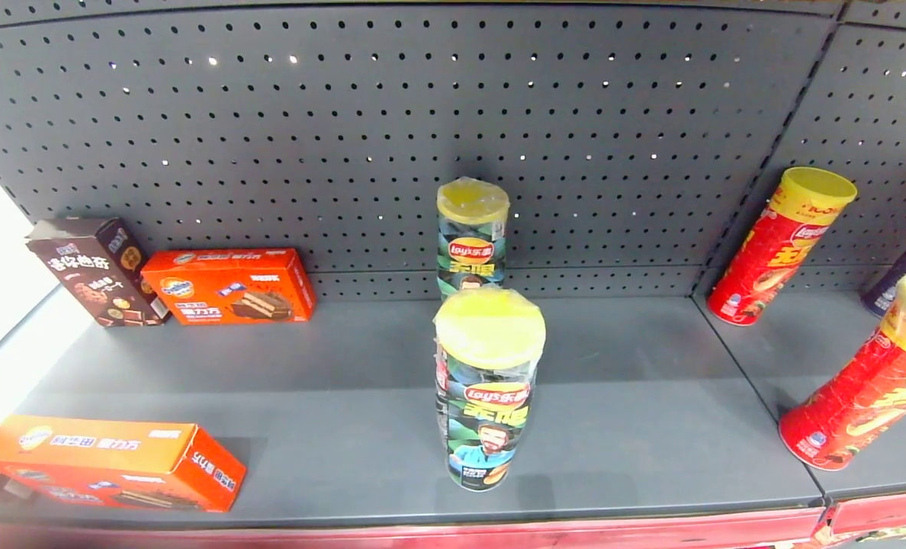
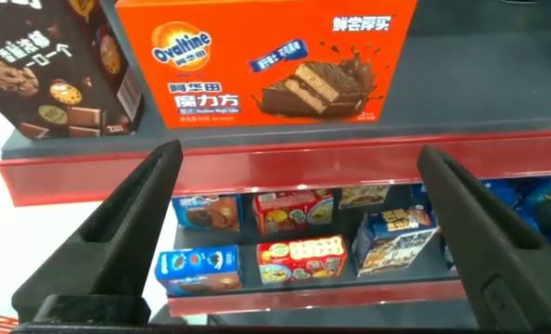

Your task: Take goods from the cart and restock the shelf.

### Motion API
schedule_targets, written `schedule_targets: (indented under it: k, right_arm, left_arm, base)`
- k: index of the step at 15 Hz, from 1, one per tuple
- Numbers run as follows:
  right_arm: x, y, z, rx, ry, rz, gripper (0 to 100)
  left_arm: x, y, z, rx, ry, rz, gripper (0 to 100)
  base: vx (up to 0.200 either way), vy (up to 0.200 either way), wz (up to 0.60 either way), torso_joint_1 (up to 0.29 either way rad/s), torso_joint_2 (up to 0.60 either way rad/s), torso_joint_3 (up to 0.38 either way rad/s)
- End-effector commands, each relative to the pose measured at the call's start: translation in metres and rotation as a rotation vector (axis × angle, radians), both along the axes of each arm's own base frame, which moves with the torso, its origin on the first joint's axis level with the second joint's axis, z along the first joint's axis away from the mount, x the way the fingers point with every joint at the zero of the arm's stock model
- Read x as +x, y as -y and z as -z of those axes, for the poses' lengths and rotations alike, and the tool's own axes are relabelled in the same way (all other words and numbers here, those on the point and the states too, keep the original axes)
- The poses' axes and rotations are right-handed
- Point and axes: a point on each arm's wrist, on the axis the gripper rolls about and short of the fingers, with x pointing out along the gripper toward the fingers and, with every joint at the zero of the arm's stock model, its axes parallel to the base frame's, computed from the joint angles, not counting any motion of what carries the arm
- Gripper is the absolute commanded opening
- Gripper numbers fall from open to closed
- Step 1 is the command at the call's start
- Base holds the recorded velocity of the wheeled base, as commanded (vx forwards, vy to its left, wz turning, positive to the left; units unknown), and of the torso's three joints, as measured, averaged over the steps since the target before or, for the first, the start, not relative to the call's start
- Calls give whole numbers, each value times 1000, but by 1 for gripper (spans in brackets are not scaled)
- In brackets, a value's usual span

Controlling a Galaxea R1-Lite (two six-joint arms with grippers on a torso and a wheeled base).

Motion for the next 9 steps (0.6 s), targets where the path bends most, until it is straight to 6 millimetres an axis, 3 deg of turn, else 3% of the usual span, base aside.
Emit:
schedule_targets:
  k: [1,9]
  right_arm:
    - [0,0,0,0,-1,-1,100]
    - [0,0,0,0,1,-3,100]
  left_arm:
    - [0,0,0,1,2,0,100]
    - [0,0,0,0,0,1,100]
  base:
    - [-200,0,0,2,12,2]
    - [0,0,0,0,0,0]
